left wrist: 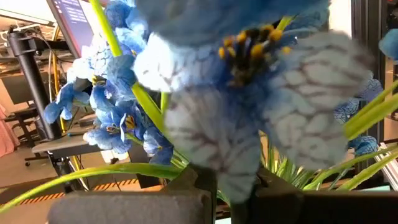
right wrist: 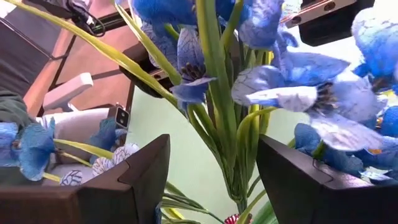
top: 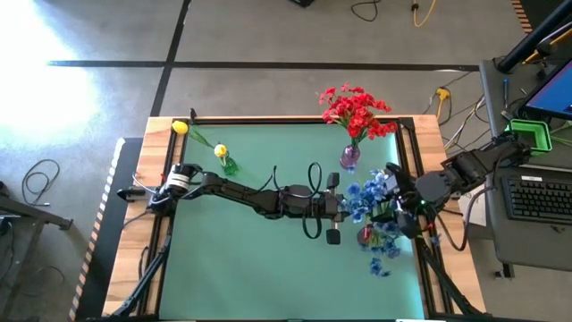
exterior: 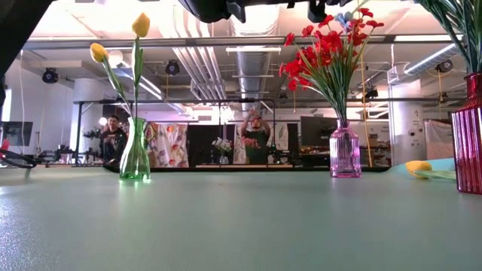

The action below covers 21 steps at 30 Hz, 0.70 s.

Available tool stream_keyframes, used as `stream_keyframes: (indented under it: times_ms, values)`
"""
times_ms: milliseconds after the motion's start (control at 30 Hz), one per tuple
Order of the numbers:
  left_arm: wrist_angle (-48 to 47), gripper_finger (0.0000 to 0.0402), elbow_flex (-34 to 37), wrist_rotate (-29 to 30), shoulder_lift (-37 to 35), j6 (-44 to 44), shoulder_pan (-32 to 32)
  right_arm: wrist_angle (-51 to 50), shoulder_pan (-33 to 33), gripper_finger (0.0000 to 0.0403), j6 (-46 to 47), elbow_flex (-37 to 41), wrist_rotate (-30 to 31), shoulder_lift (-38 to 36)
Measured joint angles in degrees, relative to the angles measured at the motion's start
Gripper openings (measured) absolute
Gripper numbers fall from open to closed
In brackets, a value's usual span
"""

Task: Sort flowers into vase by color
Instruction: Put the blue flower into the red vase

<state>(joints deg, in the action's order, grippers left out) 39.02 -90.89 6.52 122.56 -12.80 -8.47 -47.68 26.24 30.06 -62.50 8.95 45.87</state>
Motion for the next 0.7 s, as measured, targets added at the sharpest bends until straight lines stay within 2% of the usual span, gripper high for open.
stream_keyframes:
  times_ms: [167, 400, 533, 700]
  values:
    - [-0.56, 0.0000, 0.02, -0.03, 0.00, 0.00, -0.03, -0.03, 0.00, 0.0226, 2.90, 0.30, -2.70, 0.02]
    - [-0.46, 0.0000, 0.02, 0.00, 0.00, 0.00, -0.02, -0.02, 0.00, 0.0226, 1.88, 0.76, -3.48, 0.64]
    - [-0.46, 0.0000, 0.03, -0.04, 0.00, 0.00, -0.06, -0.02, 0.00, 0.0226, 0.87, 0.76, -5.97, 0.66]
    - [-0.29, 0.0000, 0.04, -0.03, 0.00, 0.00, -0.07, 0.17, 0.00, 0.0226, 2.73, 0.76, -5.87, 0.79]
